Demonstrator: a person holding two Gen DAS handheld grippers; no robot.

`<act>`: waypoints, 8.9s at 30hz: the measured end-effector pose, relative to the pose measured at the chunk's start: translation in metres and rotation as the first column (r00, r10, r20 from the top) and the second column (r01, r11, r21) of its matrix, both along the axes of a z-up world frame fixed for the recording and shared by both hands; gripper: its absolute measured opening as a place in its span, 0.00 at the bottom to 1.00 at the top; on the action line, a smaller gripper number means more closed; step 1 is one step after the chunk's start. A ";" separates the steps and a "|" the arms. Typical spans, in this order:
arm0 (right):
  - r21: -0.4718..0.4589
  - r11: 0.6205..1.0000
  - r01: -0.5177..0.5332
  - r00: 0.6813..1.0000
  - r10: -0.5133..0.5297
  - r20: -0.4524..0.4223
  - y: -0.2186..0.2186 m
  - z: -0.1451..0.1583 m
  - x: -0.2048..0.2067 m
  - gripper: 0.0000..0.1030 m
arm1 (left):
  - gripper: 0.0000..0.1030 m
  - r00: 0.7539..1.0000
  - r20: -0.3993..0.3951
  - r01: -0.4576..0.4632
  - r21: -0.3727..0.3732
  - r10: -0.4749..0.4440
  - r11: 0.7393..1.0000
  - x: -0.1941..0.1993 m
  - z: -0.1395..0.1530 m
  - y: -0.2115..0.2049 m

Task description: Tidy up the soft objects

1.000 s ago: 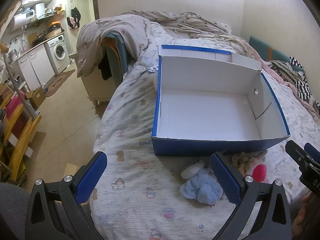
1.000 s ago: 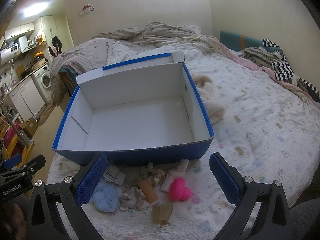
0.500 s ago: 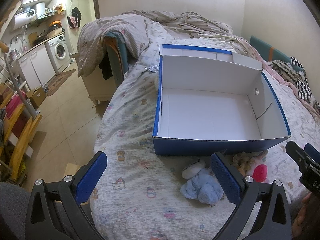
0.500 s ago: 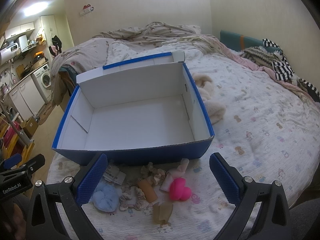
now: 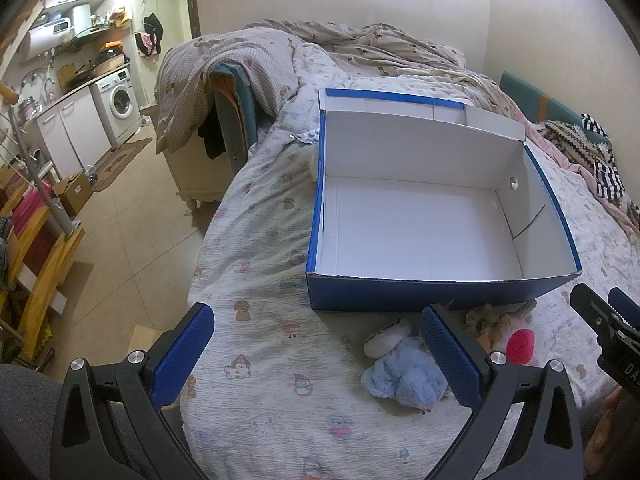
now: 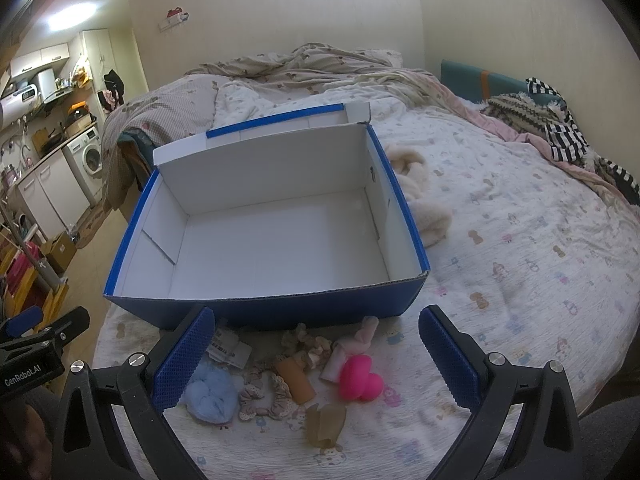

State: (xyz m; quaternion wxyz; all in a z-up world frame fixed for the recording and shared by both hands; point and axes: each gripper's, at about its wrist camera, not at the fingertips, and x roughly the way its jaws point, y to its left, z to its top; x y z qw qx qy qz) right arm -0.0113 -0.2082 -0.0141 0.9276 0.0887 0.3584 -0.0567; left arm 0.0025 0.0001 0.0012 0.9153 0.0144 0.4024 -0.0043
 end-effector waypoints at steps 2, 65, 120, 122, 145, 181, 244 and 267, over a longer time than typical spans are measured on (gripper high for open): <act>0.000 1.000 0.000 1.000 0.000 0.000 0.000 0.000 0.000 1.00 | 1.00 1.000 0.000 0.000 0.000 0.000 1.000 0.000 0.000 0.000; 0.003 1.000 -0.011 1.000 0.011 -0.013 -0.002 0.000 -0.001 1.00 | 1.00 1.000 -0.006 -0.008 -0.005 0.008 1.000 -0.002 -0.007 0.013; 0.383 0.913 0.144 0.831 0.099 -0.548 -0.088 -0.121 0.057 0.81 | 0.28 0.791 -0.599 0.013 -0.187 -0.124 0.982 0.065 -0.149 -0.036; 0.367 0.922 0.122 0.816 0.117 -0.566 -0.081 -0.128 0.064 0.80 | 0.17 0.795 -0.593 0.017 -0.190 -0.128 0.982 0.065 -0.147 -0.037; 0.290 0.956 -0.041 0.873 0.176 -0.455 -0.033 -0.090 0.046 0.41 | 0.15 0.897 -0.443 -0.072 -0.132 0.007 0.989 0.010 -0.086 0.017; 0.163 0.965 -0.204 0.977 0.210 -0.022 -0.025 0.027 0.032 0.41 | 0.15 0.987 -0.012 -0.159 0.002 0.159 0.987 0.013 0.035 0.038; 0.214 0.959 -0.185 0.919 0.246 -0.309 -0.017 -0.060 0.141 0.41 | 0.16 0.968 -0.221 0.129 0.036 -0.118 0.991 0.148 -0.062 -0.067; 0.250 0.953 -0.171 0.949 0.227 -0.220 -0.023 -0.042 0.140 0.80 | 0.58 0.979 -0.174 0.120 0.064 -0.107 0.991 0.141 -0.051 -0.066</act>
